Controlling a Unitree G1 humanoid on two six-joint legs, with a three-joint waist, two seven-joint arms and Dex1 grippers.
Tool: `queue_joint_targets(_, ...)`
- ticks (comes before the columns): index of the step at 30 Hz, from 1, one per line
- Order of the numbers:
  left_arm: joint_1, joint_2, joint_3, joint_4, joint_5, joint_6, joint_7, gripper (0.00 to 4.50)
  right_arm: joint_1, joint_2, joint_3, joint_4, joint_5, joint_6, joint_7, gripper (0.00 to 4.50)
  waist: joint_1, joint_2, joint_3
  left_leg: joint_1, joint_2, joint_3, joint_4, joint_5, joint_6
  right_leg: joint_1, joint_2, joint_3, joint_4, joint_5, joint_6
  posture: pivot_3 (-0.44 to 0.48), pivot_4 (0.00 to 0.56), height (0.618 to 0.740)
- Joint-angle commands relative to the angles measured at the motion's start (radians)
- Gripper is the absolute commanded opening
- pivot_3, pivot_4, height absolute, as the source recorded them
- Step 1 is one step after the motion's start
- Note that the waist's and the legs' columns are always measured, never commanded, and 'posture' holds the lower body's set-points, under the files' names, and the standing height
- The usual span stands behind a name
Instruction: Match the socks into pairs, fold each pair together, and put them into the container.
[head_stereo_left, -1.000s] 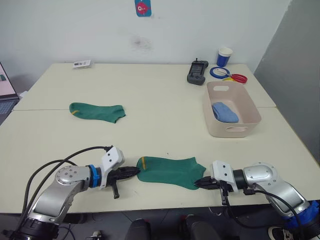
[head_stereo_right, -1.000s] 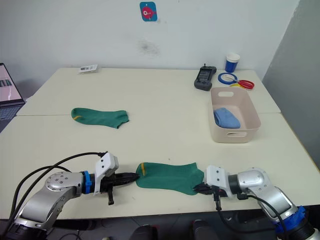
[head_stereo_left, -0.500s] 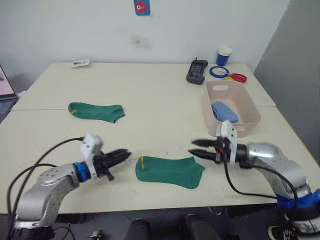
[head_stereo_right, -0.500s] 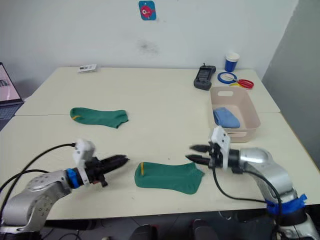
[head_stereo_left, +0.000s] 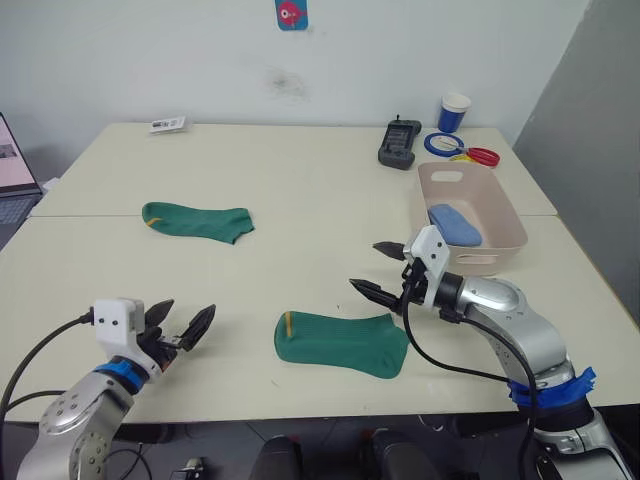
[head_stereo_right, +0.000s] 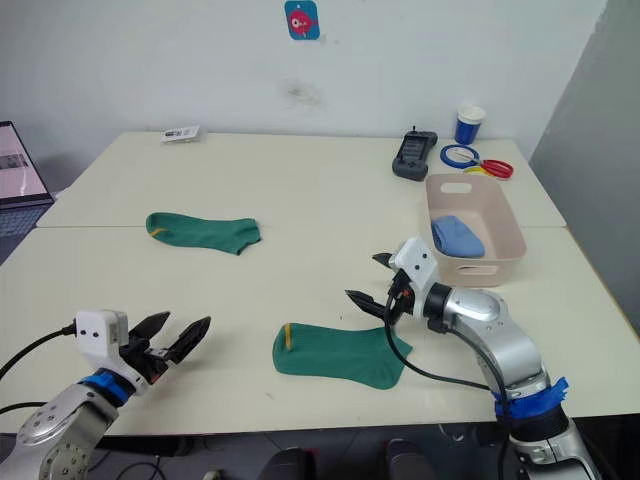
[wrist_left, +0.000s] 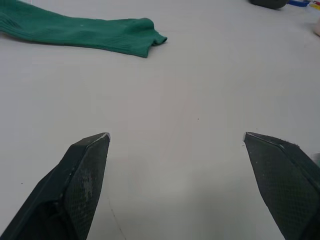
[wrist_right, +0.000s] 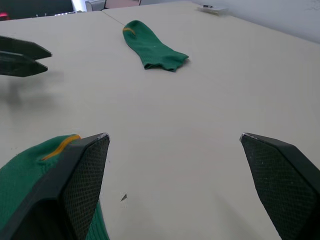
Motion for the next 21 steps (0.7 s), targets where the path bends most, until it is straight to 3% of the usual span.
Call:
queue_joint_targets(1,-0.152,0.038,-0.074,0.096,0.117,-0.074,0.046,4.47,-0.026,0.009,0.009,-0.034,-0.015,-0.038,-0.003,4.50,0.003,0.000,0.000,0.000,0.000,-0.001,0.000,0.000,0.000,0.000,0.000,-0.001,0.000,0.000,0.000,0.000,0.150,0.740)
queue_joint_targets(6,-0.473,0.067,-0.205,0.468,0.271,-0.176,0.061,4.47,-0.031,0.003,0.001,-0.034,-0.032,-0.041,-0.023,4.50,0.002,-0.001,0.000,-0.001,0.000,0.000,0.000,0.000,0.000,0.000,0.002,0.001,-0.001,0.000,0.000,0.000,0.150,0.740)
queue_joint_targets(12,-0.802,0.040,-0.276,0.923,0.350,-0.235,0.069,4.47,-0.009,-0.012,-0.014,-0.073,-0.039,-0.021,-0.045,4.50,-0.002,-0.001,0.000,-0.003,0.000,0.001,0.000,0.000,0.000,-0.002,0.002,0.000,-0.001,0.000,0.001,0.000,0.150,0.740)
queue_joint_targets(19,-1.000,0.019,-0.288,1.276,0.398,-0.300,0.111,4.47,0.018,-0.019,-0.032,-0.114,-0.043,0.004,-0.085,4.50,-0.006,-0.001,0.000,-0.003,0.000,0.001,0.000,0.000,0.000,-0.002,0.002,0.000,-0.001,0.001,0.001,0.000,0.150,0.740)
queue_joint_targets(21,-1.033,0.016,-0.289,1.345,0.405,-0.307,0.108,4.07,0.021,-0.020,-0.035,-0.122,-0.044,0.008,-0.093,4.50,-0.005,-0.001,0.000,-0.003,0.000,0.001,0.000,0.000,0.000,-0.002,0.002,0.000,0.000,0.001,0.001,0.000,0.150,0.740)
